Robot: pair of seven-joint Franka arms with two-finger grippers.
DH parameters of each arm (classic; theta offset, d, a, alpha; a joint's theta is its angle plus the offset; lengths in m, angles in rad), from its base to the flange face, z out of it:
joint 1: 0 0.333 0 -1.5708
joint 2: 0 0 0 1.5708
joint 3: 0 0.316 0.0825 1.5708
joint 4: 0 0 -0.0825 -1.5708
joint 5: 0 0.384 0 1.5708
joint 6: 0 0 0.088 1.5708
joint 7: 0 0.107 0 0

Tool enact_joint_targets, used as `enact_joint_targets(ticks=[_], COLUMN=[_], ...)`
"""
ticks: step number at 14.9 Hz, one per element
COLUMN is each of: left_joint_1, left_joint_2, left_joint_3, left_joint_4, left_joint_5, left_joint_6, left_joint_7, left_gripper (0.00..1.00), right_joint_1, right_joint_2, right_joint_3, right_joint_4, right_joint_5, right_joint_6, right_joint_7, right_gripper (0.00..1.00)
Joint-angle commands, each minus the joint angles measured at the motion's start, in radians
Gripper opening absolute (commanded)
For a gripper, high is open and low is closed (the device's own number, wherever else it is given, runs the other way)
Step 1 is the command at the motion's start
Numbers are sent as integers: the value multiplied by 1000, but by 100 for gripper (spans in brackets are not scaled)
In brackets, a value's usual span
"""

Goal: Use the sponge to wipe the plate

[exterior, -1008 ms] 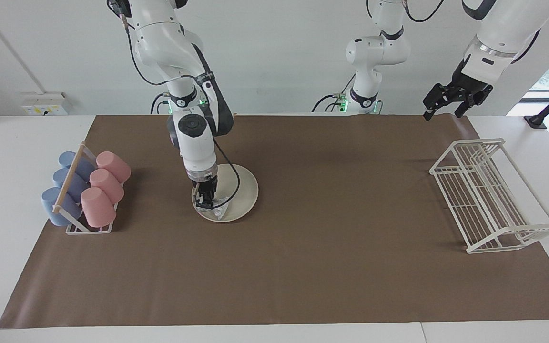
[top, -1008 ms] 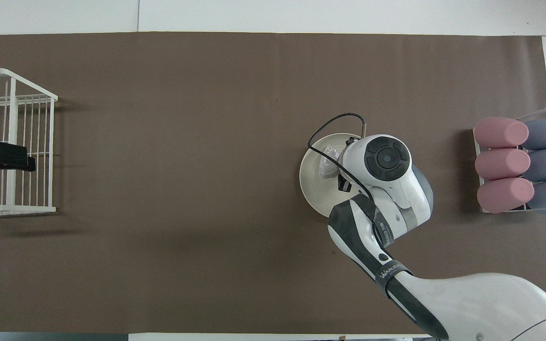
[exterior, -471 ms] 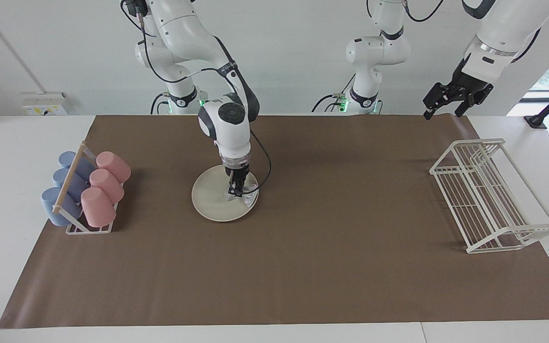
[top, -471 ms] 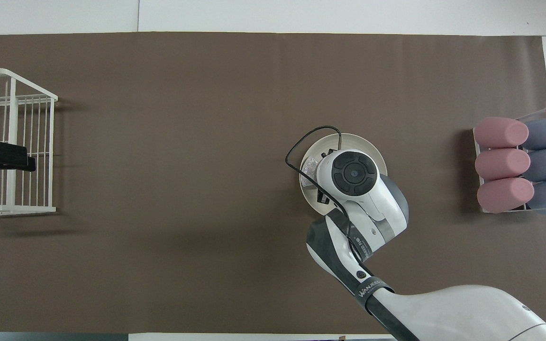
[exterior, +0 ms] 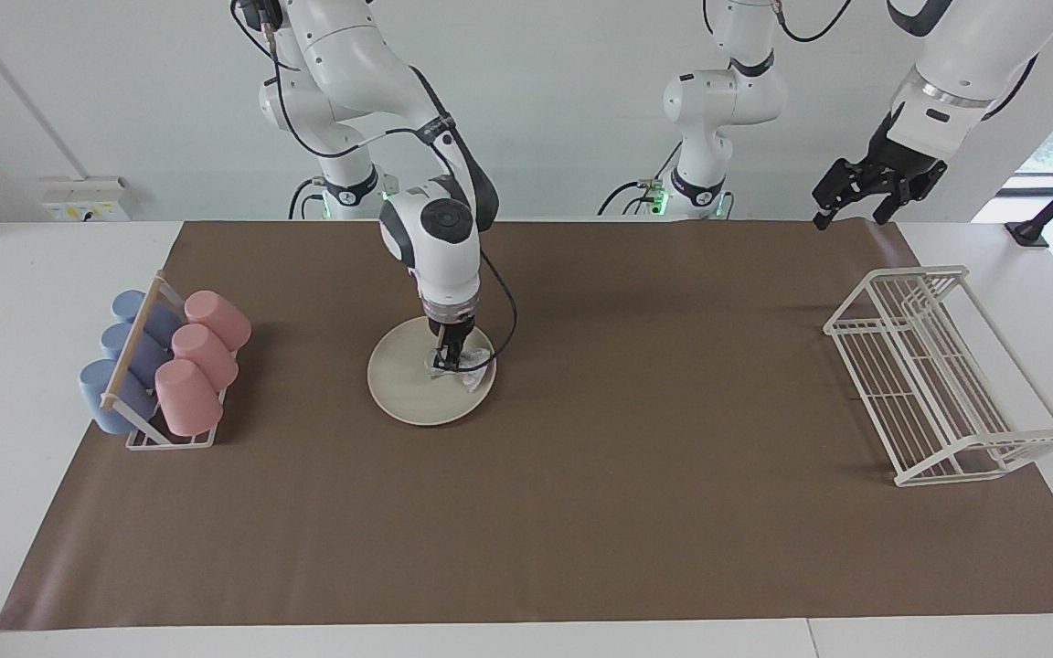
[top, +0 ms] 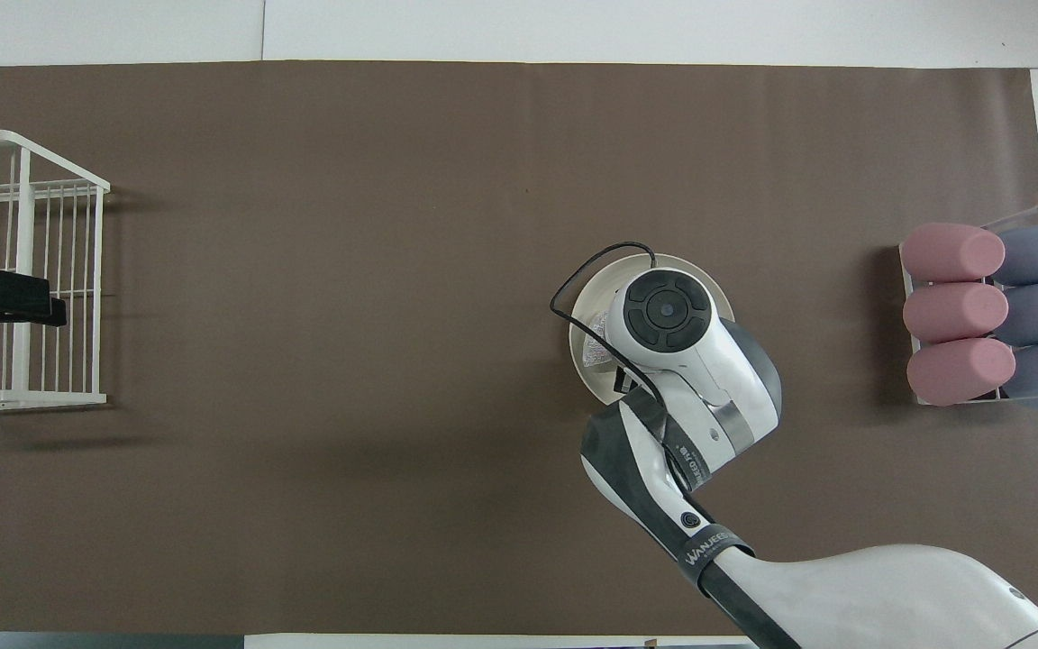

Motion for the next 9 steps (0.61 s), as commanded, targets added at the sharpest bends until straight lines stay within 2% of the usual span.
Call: enact_joint_targets(ticks=[1, 4, 7, 9], left_joint_1=[7, 9, 9, 42], left_joint_2=[-14, -16, -23, -30], left_joint_3=[-7, -5, -4, 3], left_joint_4=[-4, -7, -24, -53], left_joint_5=[18, 18, -2, -145], left_joint_6=[-3, -3, -3, 15], left_joint_7=[-8, 5, -6, 11], left_gripper=[100, 100, 100, 100], right_joint_1=[-8, -5, -2, 32], right_joint_2=[-67, -64, -38, -18], right_joint_3=[10, 35, 87, 116], right_joint_4=[68, 238, 366, 406], right_joint_5=[-5, 67, 88, 90], right_joint_6=[-123, -293, -361, -378], right_joint_7=[4, -28, -22, -20], right_gripper=[0, 0, 0, 0])
